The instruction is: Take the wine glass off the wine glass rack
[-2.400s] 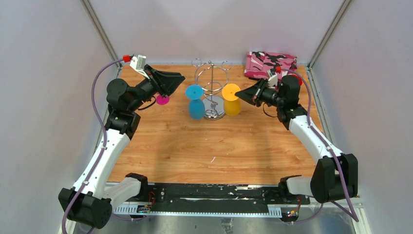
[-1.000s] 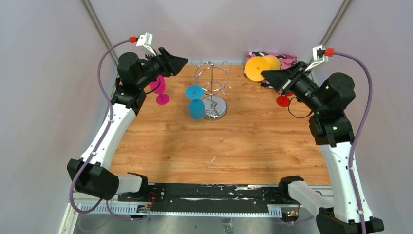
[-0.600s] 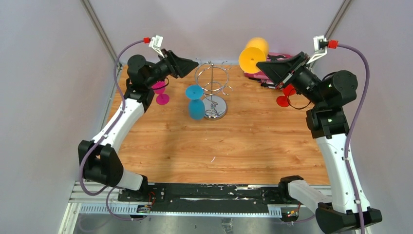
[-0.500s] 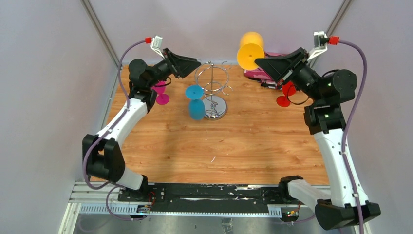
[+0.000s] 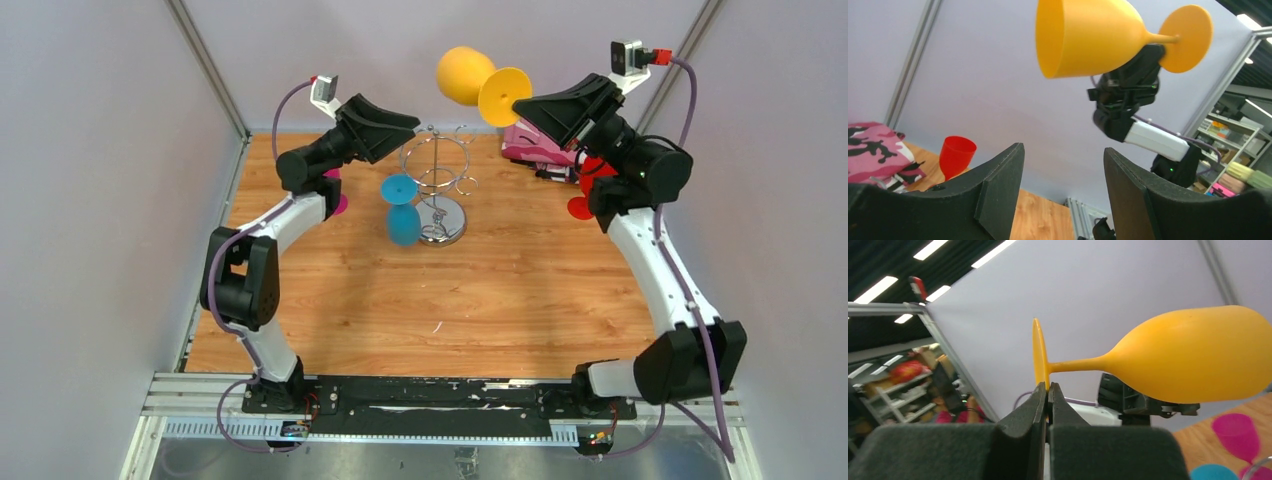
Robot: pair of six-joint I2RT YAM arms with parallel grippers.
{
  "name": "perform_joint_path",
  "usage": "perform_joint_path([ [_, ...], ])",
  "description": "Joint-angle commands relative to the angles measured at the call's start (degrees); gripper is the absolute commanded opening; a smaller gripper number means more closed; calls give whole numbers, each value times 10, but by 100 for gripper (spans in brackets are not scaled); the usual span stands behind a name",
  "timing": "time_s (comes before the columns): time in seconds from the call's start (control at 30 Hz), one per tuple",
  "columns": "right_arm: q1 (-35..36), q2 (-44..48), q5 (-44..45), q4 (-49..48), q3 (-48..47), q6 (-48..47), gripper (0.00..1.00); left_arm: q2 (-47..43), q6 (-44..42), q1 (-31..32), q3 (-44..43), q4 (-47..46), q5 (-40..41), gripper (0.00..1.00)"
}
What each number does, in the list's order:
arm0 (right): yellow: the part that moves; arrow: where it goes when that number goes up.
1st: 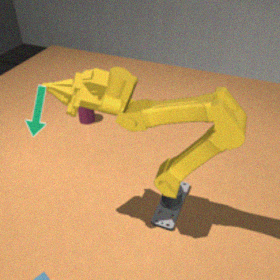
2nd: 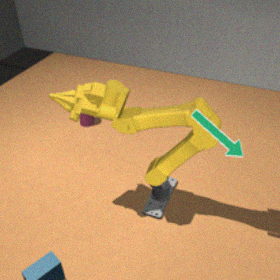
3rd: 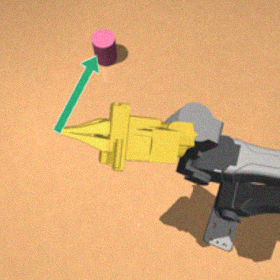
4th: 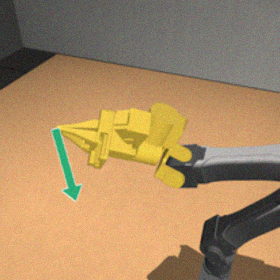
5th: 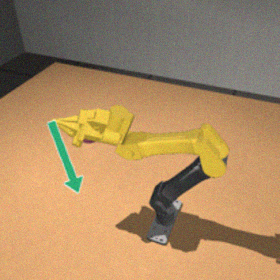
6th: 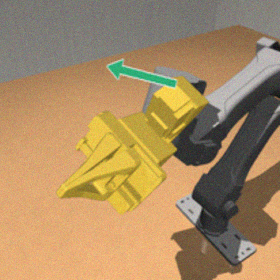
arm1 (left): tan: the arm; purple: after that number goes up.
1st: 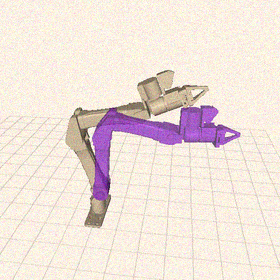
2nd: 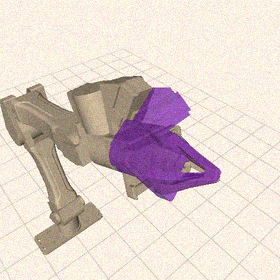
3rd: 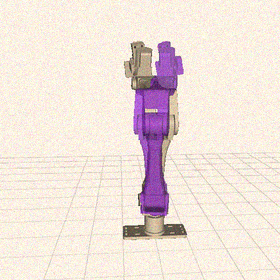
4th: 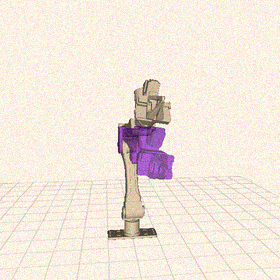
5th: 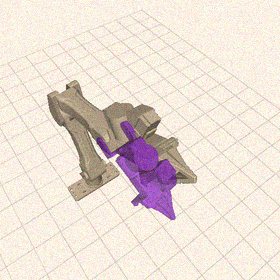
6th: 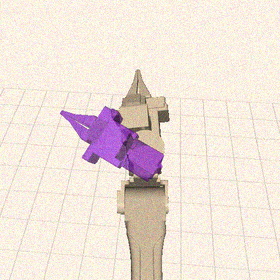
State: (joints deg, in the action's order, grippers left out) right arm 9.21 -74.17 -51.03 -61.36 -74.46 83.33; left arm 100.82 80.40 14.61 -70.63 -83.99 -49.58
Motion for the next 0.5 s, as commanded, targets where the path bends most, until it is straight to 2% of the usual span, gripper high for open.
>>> perform_joint_path([
  [0.0,-12,-66,24,-270,-6,216,0,-43,-3,3,8,-69,-19,65],
  [0.07,-15,-94,37,-300,-9,251,0,-52,-7,3,12,-68,-24,66],
  [0.17,-14,-108,38,-300,-4,249,0,-60,-12,3,17,-68,-27,70],
  [0.47,-14,-79,31,-300,8,251,0,-56,-17,-5,12,-68,-25,71],
])
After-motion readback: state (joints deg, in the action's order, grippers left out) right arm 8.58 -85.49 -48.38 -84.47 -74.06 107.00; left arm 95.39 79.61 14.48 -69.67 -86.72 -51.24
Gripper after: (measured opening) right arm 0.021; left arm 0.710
